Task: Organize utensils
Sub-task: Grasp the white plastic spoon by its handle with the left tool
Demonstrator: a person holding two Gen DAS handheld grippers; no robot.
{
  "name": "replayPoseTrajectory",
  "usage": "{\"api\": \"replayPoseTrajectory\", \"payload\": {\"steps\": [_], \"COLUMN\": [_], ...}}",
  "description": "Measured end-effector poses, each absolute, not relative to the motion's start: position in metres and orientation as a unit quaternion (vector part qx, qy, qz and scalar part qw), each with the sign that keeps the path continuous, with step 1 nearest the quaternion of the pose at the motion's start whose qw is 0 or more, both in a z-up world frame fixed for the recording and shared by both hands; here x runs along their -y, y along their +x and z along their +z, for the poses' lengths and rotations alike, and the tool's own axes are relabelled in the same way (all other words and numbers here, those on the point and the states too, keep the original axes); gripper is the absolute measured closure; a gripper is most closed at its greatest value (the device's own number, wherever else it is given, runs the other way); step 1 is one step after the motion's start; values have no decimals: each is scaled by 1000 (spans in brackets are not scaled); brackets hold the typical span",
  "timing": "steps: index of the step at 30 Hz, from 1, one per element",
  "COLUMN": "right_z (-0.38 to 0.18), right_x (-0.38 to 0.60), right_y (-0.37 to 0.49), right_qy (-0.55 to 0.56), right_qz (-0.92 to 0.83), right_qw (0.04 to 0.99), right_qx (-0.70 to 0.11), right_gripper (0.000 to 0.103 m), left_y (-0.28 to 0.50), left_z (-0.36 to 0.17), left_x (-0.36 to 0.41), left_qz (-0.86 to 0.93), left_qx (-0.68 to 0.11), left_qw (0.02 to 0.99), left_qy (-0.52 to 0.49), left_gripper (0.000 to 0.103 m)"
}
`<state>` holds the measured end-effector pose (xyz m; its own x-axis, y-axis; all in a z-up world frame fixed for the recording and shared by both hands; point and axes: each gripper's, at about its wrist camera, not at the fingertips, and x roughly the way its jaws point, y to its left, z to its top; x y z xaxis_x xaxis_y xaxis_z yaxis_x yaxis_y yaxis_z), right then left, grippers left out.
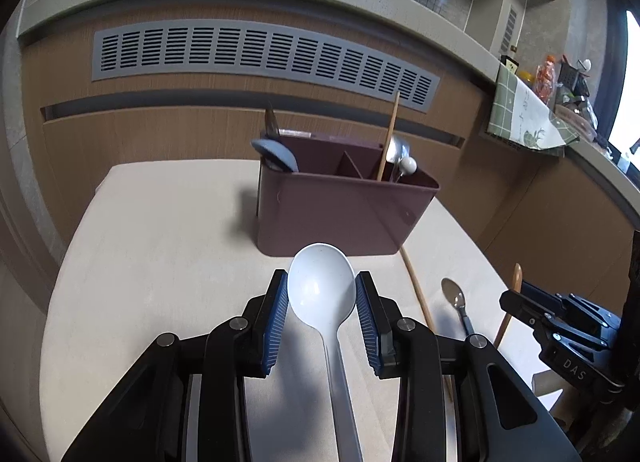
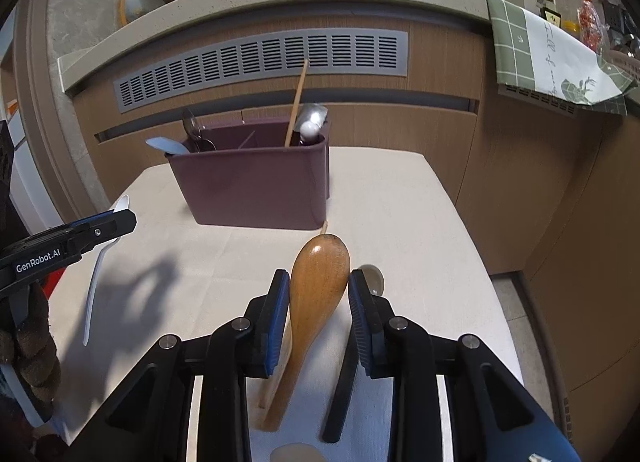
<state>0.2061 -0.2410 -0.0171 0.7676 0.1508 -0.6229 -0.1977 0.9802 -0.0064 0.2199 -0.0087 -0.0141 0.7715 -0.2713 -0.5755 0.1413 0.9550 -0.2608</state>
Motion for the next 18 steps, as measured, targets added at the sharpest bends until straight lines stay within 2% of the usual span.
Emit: {"api": "replayPoseTrajectory", "payload": {"steps": [8,12,15,17,18], "right_z": [2,2,-7,-16,-23], "right_x": [236,245,260,266,266], "right_y": [205,202,206,210,212], "right_qy": [-41,-38,-25,-11,-10], "right_qz": [108,112,117,121,123], "right_qw": [944,943,934,928,922], "right_qx": [-309,-311,-336,-353,-366], "right_gripper": [95,95,86,72,70], "left_y": [221,221,220,221,223], "left_z": [9,12,9,5,2], "left_x": [9,4,1,-1,-2], "left_qz": [-127,-127,-121,-122,-121], "left_qx": [-296,-299,-299,-304,-308], "left_qw": [941,939,940,938,936], "left_qy": [-105,-116,-109,-114,-118], "left_gripper": [68,68,68,68,68]}}
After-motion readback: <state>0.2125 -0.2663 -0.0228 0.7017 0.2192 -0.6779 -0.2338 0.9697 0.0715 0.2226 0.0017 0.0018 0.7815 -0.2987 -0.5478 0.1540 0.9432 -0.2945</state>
